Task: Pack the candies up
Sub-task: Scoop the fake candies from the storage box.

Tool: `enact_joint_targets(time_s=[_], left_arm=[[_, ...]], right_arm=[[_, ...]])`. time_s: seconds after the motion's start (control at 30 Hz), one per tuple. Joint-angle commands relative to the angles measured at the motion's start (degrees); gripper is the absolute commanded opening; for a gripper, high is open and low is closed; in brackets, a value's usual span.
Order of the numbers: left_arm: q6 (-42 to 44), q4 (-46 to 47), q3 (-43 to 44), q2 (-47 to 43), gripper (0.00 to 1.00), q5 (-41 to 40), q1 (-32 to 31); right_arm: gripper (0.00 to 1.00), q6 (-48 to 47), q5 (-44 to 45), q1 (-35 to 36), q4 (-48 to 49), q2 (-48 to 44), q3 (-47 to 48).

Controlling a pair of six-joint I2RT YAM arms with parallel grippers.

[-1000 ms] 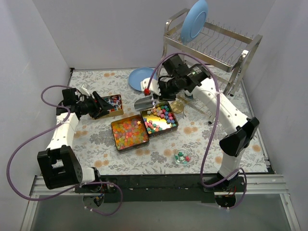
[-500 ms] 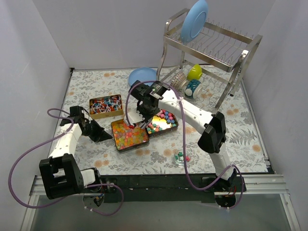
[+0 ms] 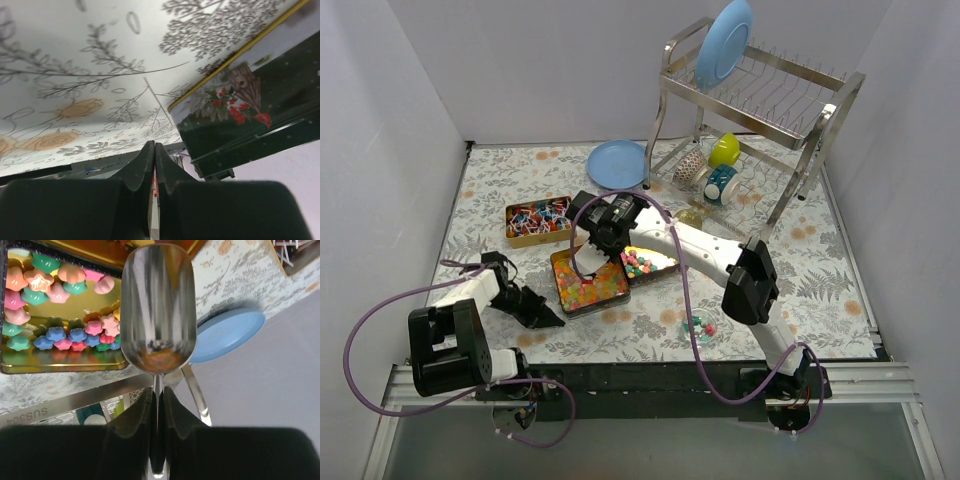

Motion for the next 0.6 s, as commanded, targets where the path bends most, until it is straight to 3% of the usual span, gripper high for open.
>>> enact_joint_targets(time_s=[0.0, 0.23, 0.57], left_arm=[[0.0, 3.2, -0.4, 0.5, 0.0, 4.2, -1.2], [-1.1, 6.6, -1.8, 0.3, 0.0, 7.1, -1.3], [-3.2, 10.1, -3.5, -1.4, 0.0, 9.8, -1.3]], right_arm=[[0.01, -7.0, 10.4, 1.9, 6.3, 0.2, -4.3], [0.01, -12.0, 15.9, 3.8, 10.9, 0.2, -9.7], [0.01, -6.1, 2.8, 10.7, -0.3, 0.7, -1.8]])
